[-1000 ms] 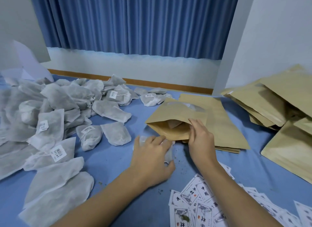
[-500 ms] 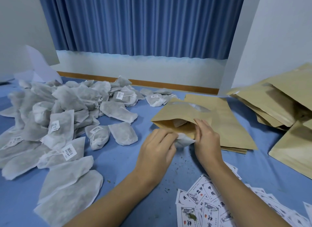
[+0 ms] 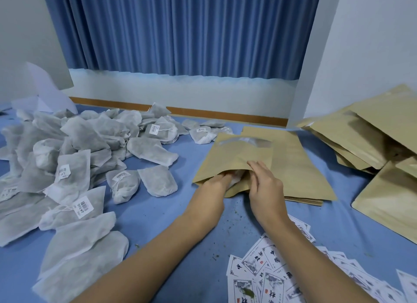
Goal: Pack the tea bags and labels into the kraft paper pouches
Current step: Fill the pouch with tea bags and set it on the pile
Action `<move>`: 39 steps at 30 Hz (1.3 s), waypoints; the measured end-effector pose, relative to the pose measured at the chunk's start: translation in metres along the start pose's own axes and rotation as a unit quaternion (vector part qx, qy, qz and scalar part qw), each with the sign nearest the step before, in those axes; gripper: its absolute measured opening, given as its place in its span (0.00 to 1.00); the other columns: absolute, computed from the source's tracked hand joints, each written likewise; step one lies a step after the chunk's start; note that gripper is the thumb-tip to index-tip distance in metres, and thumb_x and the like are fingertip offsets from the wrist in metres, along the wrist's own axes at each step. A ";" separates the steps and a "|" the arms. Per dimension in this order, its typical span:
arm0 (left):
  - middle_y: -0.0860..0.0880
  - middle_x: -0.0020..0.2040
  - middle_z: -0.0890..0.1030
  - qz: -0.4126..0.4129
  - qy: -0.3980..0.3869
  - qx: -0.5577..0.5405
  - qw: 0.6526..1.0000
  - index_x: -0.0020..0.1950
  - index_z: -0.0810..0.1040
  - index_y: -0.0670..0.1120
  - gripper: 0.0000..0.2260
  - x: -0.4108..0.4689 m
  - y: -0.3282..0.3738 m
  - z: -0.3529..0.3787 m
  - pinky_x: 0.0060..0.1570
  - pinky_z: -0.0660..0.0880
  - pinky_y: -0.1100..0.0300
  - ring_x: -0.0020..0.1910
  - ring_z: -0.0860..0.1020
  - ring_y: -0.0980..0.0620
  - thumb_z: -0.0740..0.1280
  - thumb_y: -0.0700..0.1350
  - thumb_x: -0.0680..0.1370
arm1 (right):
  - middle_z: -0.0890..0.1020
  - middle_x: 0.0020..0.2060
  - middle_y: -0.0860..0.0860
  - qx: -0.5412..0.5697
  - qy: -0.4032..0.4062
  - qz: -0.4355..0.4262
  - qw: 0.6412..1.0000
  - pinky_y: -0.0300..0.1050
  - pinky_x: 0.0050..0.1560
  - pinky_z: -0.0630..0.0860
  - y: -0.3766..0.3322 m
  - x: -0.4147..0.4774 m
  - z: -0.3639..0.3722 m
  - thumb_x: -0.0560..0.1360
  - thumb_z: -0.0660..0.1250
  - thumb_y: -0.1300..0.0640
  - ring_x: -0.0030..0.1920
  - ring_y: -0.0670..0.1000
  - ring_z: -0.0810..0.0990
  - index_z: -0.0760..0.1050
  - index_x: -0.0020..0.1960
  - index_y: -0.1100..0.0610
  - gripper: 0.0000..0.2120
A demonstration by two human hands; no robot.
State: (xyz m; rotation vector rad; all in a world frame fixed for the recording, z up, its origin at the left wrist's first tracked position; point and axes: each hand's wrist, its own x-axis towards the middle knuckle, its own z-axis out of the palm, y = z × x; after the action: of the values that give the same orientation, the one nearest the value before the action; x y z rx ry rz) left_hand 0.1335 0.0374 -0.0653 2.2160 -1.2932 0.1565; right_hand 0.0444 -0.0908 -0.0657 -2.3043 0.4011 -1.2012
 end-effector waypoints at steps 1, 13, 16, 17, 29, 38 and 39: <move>0.48 0.58 0.79 -0.005 0.002 0.002 1.000 0.70 0.72 0.53 0.28 0.008 0.001 0.000 0.53 0.76 0.48 0.56 0.77 0.45 0.59 0.30 0.75 | 0.79 0.48 0.53 0.002 -0.003 -0.006 1.000 0.44 0.49 0.74 -0.001 0.000 0.000 0.82 0.59 0.66 0.47 0.54 0.78 0.78 0.61 0.58 0.13; 0.44 0.68 0.73 -0.146 -0.036 0.145 0.978 0.68 0.70 0.43 0.14 0.117 -0.001 0.028 0.67 0.67 0.56 0.67 0.72 0.46 0.59 0.41 0.82 | 0.80 0.49 0.57 0.010 -0.006 0.000 1.000 0.47 0.52 0.75 0.009 0.005 -0.001 0.82 0.58 0.67 0.49 0.57 0.78 0.77 0.56 0.62 0.09; 0.44 0.74 0.68 -0.114 -0.051 0.121 0.985 0.75 0.65 0.46 0.20 0.114 0.001 0.034 0.73 0.63 0.54 0.72 0.68 0.45 0.58 0.45 0.83 | 0.81 0.49 0.59 -0.004 0.006 0.007 1.000 0.47 0.55 0.75 0.012 0.004 0.003 0.83 0.59 0.65 0.52 0.59 0.80 0.78 0.54 0.63 0.08; 0.44 0.75 0.68 -0.100 -0.054 0.102 0.988 0.76 0.64 0.46 0.21 0.106 0.002 0.036 0.73 0.63 0.52 0.72 0.68 0.44 0.58 0.46 0.82 | 0.82 0.52 0.61 -0.011 0.022 0.015 1.000 0.42 0.59 0.73 0.013 0.003 0.003 0.82 0.61 0.66 0.57 0.61 0.80 0.79 0.56 0.64 0.09; 0.52 0.35 0.78 0.006 0.375 0.050 0.926 0.40 0.79 0.46 0.07 0.010 -0.016 -0.018 0.40 0.73 0.53 0.35 0.76 0.49 0.63 0.45 0.74 | 0.83 0.54 0.56 -0.028 0.037 0.053 0.997 0.31 0.56 0.68 0.017 0.004 0.002 0.82 0.61 0.64 0.55 0.57 0.82 0.80 0.61 0.62 0.12; 0.47 0.67 0.72 -0.284 0.125 0.047 0.949 0.63 0.75 0.47 0.18 0.001 -0.063 -0.017 0.60 0.69 0.50 0.65 0.67 0.39 0.61 0.36 0.75 | 0.83 0.48 0.58 -0.039 0.041 0.049 0.997 0.36 0.49 0.70 0.014 0.004 0.002 0.82 0.61 0.66 0.45 0.53 0.79 0.80 0.57 0.62 0.09; 0.46 0.65 0.74 -0.264 0.176 -0.012 0.948 0.63 0.75 0.46 0.20 0.001 -0.060 -0.015 0.58 0.68 0.53 0.63 0.70 0.40 0.59 0.33 0.74 | 0.83 0.48 0.59 -0.040 0.040 0.053 0.997 0.36 0.48 0.70 0.014 0.004 0.001 0.82 0.61 0.66 0.44 0.53 0.79 0.80 0.57 0.62 0.09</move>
State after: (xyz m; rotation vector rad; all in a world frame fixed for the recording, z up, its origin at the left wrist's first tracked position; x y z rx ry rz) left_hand 0.1865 0.0668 -0.0769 2.2972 -0.4867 0.3086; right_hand 0.0473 -0.1039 -0.0716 -2.2755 0.6024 -1.2493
